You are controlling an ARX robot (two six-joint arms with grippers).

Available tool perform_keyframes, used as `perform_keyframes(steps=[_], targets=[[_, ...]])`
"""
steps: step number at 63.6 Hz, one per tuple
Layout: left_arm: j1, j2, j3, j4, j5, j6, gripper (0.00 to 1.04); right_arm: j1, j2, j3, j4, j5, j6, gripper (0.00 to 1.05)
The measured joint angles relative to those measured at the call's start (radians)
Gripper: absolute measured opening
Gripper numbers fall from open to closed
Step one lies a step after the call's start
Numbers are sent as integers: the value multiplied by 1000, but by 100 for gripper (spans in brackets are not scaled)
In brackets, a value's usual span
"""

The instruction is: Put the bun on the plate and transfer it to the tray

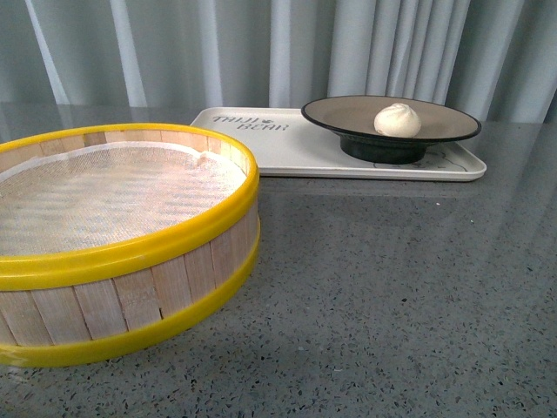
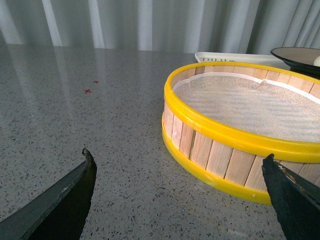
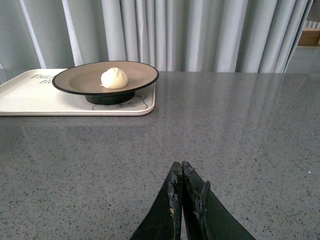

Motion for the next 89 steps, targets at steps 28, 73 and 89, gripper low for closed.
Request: perform_keyframes(steps=[28,73,89], targets=[[0,0,0,0,0,0,98,0,-109,-75,-29,0,0,2],[0,-2,0,0,0,0,98,0,-296,-125,-166,0,-2,31],[0,-2,0,0,0,0,98,0,-296,-125,-166,0,-2,77]])
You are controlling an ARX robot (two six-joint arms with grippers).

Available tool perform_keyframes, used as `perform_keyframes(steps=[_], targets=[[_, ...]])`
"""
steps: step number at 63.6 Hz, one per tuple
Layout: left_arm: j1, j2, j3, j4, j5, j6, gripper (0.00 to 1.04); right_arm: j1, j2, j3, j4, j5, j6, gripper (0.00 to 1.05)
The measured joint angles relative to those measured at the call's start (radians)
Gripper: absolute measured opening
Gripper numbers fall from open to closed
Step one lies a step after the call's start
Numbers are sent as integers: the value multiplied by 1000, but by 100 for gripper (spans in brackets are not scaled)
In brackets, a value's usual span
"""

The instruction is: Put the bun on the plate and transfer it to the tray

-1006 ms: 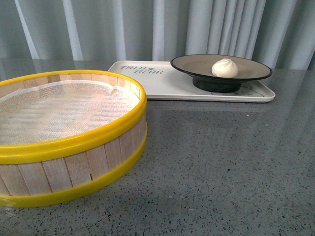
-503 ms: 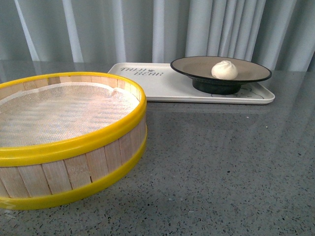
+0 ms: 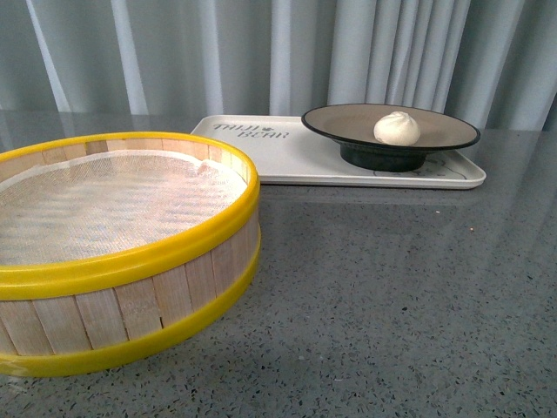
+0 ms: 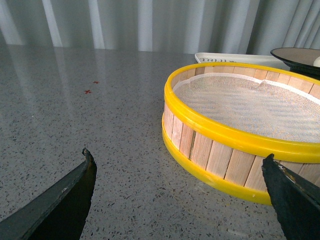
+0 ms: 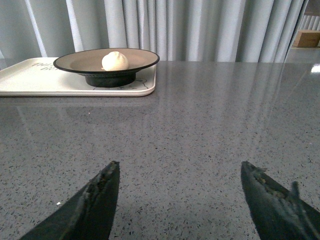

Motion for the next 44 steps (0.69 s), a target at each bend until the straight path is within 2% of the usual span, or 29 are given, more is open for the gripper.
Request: perform_keyframes(steps=[7,9,13,44], targets=[[0,0,0,0,0,0,98,0,0,0,0,0,0,96],[0,0,0,0,0,0,98,0,0,0,0,0,1,98],[0,0,0,0,0,0,98,0,0,0,0,0,1,95],[0,0,0,0,0,0,98,0,0,0,0,0,0,96]])
